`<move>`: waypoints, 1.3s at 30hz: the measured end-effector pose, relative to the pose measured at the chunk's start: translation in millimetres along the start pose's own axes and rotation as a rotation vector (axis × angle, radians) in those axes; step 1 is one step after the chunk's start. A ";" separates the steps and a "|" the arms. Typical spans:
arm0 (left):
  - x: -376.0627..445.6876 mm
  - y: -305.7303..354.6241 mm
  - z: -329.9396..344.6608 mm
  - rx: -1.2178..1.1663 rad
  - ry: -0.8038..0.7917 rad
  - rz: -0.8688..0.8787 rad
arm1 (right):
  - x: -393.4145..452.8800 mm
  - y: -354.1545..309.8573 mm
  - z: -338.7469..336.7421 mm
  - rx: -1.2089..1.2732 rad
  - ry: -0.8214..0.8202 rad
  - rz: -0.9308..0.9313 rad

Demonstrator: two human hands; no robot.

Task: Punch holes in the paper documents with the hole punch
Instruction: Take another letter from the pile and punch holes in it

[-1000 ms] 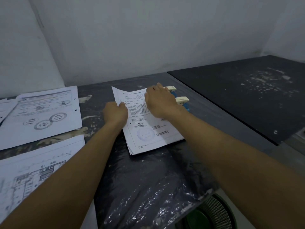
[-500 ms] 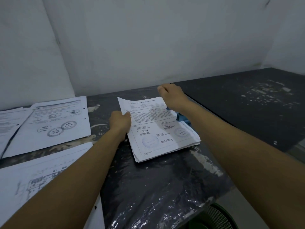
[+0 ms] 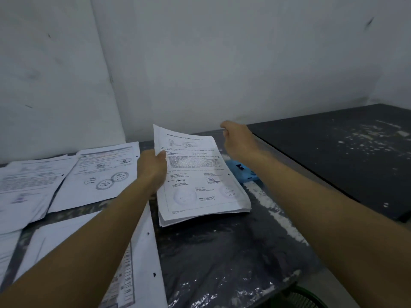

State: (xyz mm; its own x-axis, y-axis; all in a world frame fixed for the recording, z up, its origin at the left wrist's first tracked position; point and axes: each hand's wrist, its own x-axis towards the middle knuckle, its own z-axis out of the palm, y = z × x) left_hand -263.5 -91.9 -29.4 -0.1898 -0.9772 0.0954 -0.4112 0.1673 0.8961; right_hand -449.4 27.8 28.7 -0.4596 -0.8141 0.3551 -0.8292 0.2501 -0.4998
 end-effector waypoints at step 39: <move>16.3 -129.6 -452.1 0.034 0.415 -0.330 | -18.2 -386.6 263.5 0.841 -0.550 0.161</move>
State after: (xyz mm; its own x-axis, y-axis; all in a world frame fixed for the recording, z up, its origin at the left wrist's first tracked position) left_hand 189.8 -188.7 52.1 0.3203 -0.9471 -0.0197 -0.4190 -0.1603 0.8937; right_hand -36.7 -192.1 7.3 -0.1598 -0.9845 -0.0720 -0.1803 0.1008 -0.9784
